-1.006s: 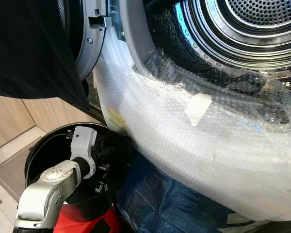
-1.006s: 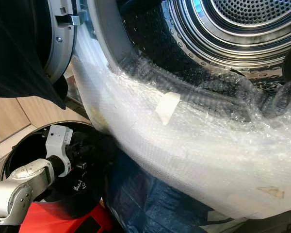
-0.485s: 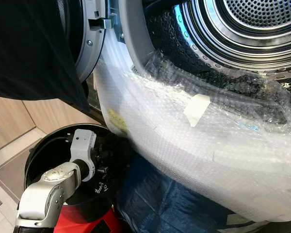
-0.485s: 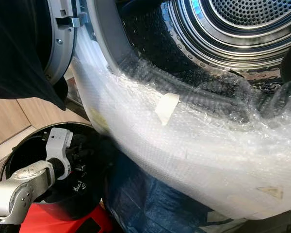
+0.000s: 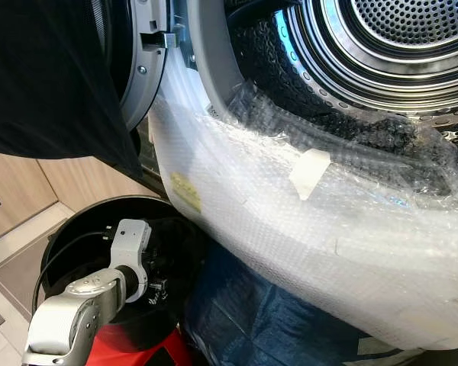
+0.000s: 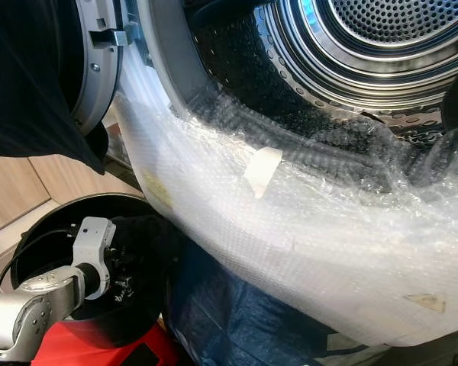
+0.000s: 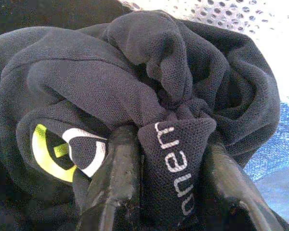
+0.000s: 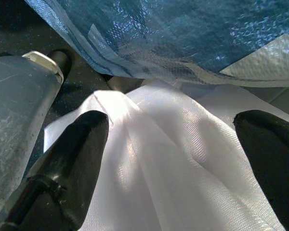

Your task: Clothes washing

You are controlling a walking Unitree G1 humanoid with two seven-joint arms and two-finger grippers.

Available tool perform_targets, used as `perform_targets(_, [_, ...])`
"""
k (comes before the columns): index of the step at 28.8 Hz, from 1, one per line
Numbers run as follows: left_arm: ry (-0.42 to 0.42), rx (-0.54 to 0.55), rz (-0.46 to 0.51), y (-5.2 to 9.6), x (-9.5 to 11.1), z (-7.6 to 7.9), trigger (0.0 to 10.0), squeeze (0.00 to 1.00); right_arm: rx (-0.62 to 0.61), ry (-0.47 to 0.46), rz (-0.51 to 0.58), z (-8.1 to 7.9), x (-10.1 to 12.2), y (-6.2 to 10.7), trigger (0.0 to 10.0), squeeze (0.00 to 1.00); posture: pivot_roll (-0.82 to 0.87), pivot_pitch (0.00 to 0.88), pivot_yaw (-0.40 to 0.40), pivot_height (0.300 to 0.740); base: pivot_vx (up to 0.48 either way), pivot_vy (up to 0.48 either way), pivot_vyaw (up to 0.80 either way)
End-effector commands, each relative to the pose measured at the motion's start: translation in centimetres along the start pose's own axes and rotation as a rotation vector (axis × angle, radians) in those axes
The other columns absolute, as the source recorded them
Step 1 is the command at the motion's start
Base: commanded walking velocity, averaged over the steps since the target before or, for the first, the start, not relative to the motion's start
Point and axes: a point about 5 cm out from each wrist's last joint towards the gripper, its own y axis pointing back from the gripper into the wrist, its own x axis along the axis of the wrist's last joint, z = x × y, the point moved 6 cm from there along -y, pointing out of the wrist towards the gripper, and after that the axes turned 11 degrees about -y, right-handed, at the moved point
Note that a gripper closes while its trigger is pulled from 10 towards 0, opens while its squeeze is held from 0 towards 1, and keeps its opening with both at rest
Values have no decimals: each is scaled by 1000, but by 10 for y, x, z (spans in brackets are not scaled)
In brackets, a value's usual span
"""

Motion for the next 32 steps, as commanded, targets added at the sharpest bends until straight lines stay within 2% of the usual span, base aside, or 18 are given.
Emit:
perform_targets(1, [2,-38,-40,0,-9,9,0,0,0,-13,-21,1,-8,0,10000,0,122,72,-79,740,0,0,0])
perform_targets(3, [-6,-51,-31,0,-7,12,0,0,0,-13,-21,1,-8,0,10000,0,122,72,-79,740,0,0,0])
perform_targets(9, [-24,-45,76,3,20,13,0,0,-1,-13,-18,0,-7,0,10000,0,124,71,-81,740,0,0,0])
perform_targets(11, [-96,-109,176,11,40,21,0,0,0,-6,-13,0,-5,0,10000,0,129,75,-84,740,0,0,0])
perform_targets(13, [-105,-129,193,14,44,23,0,0,0,-4,-12,0,-4,0,10000,0,129,78,-85,740,0,0,0])
perform_targets(15, [-196,-244,259,32,58,36,0,0,-2,-5,-6,1,-2,0,10000,0,130,87,-84,740,0,0,0])
perform_targets(19, [-288,-305,289,49,65,39,0,0,-5,-7,-3,1,-1,0,10000,0,133,94,-78,740,0,0,0])
perform_targets(21, [-328,-356,331,63,71,42,0,0,-5,-8,-4,0,-1,0,10000,0,137,98,-76,740,0,0,0])
perform_targets(23, [-371,-447,402,82,79,51,0,0,-1,-4,-8,-2,-4,0,10000,0,142,97,-72,740,0,0,0])
perform_targets(26, [-370,-548,453,97,85,63,0,0,2,-1,-10,-4,-5,0,10000,0,148,86,-67,740,0,0,0])
perform_targets(28, [-350,-624,527,108,97,72,0,0,5,3,-10,-6,-5,0,10000,0,150,72,-60,740,0,0,0])
perform_targets(32, [-361,-672,568,108,107,80,0,0,11,8,-4,-10,-2,0,10000,0,151,53,-55,740,0,0,0])
